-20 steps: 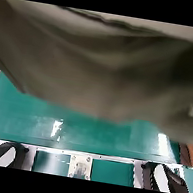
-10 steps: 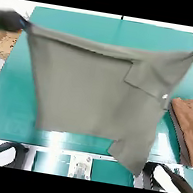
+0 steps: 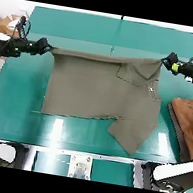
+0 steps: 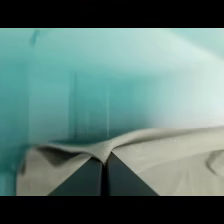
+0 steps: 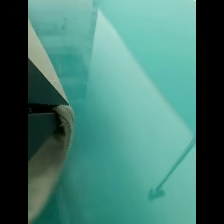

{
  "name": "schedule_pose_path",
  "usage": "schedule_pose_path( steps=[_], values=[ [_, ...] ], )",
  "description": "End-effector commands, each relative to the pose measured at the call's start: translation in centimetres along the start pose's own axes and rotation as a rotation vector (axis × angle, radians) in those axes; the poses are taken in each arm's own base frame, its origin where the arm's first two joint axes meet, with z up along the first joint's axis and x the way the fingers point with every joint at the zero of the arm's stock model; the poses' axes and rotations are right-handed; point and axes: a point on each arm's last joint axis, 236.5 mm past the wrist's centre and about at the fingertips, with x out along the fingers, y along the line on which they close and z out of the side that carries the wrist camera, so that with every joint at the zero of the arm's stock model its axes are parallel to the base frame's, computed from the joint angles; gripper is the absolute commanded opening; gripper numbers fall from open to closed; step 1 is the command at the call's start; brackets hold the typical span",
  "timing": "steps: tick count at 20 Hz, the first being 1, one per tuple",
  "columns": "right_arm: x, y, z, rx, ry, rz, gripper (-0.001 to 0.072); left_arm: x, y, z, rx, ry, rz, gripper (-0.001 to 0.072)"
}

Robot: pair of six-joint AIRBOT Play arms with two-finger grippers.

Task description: Fold the shirts.

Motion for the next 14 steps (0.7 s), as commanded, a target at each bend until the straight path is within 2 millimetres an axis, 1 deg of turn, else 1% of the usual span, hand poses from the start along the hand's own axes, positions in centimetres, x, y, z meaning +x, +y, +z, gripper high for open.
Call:
schedule_pose_path(
  steps=[1, 2, 3, 4, 6, 8, 11, 14],
  values=[
    [1.5, 0.9, 2.5, -0.012, -0.028, 0.038, 0.0013, 0.5, 0.5, 2.7, -0.008, -0.084, 0.01, 0.0019],
    [1.4, 1.0, 2.5, -0.017, -0.026, 0.038, 0.0012, 0.5, 0.4, 2.8, -0.005, -0.084, 0.007, 0.0019],
    [1.4, 0.8, 2.0, -0.028, -0.005, 0.035, 0.0012, 0.5, 0.3, 2.5, -0.001, -0.069, 0.002, 0.0019],
    [1.2, 0.4, 1.1, -0.045, 0.039, 0.029, 0.0012, 0.5, 0.2, 1.8, 0.011, -0.042, -0.002, 0.0019],
    [0.4, -0.8, -0.9, -0.058, 0.141, 0.001, 0.0011, 0.3, 0.2, -0.6, 0.046, 0.063, -0.014, 0.0019],
    [-1.2, -2.9, -2.6, -0.082, 0.239, -0.07, 0.0011, -0.1, 1.0, -3.7, 0.061, 0.198, 0.016, 0.0019],
    [-3.8, -5.7, -5.2, -0.134, 0.369, -0.196, 0.0011, -1.3, 2.9, -7.5, 0.038, 0.366, 0.096, 0.0019],
    [-5.6, -8.0, -7.8, -0.165, 0.445, -0.288, 0.0011, -2.4, 3.3, -11.1, 0.021, 0.513, 0.124, 0.0019]
  ],
)
